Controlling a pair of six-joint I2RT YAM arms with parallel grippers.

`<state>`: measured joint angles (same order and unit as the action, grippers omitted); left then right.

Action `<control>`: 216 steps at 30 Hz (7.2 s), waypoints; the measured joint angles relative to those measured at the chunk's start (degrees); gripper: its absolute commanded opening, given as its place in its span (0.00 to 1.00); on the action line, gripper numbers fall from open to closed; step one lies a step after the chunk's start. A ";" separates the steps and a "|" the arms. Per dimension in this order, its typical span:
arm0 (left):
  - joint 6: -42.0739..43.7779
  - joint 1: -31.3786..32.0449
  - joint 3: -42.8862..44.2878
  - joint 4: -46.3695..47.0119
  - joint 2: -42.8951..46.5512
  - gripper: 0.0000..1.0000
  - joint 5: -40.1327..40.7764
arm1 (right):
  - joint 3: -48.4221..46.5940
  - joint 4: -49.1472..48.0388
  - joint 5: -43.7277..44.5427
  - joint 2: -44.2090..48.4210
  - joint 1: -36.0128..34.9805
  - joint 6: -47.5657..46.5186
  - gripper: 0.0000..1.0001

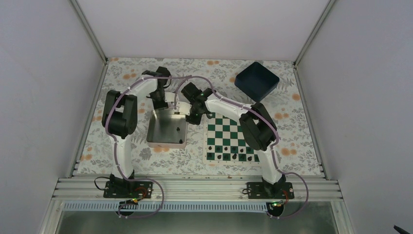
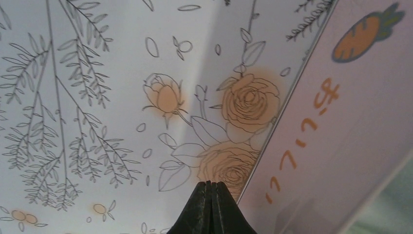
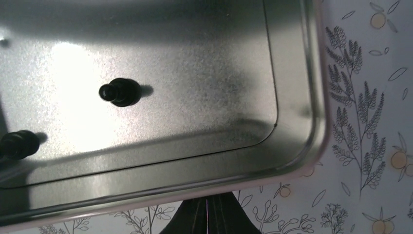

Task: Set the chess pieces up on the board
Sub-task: Adjust the storage box at the center of the board, then pick up the chess piece from the storage box, then place the chess piece on the chessboard, then adjust the storage box at the center of the board.

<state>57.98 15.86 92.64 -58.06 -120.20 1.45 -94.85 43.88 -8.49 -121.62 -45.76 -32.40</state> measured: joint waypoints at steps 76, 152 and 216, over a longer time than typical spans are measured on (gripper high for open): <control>4.48 -15.69 -18.43 6.84 18.47 1.00 1.05 | -20.31 11.39 2.93 -12.94 -11.98 -7.21 0.42; -1.70 -16.98 -17.00 10.91 19.21 1.00 -0.02 | 56.89 8.22 -0.20 52.87 40.54 -15.19 0.05; -0.55 -19.26 -20.33 8.50 23.04 0.36 -0.52 | 3.63 18.01 -0.02 20.28 0.70 -6.23 0.04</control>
<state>57.43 -3.40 72.31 -49.56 -97.17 0.93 -91.22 61.89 -8.51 -101.34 -45.06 -38.63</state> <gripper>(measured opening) 0.596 0.043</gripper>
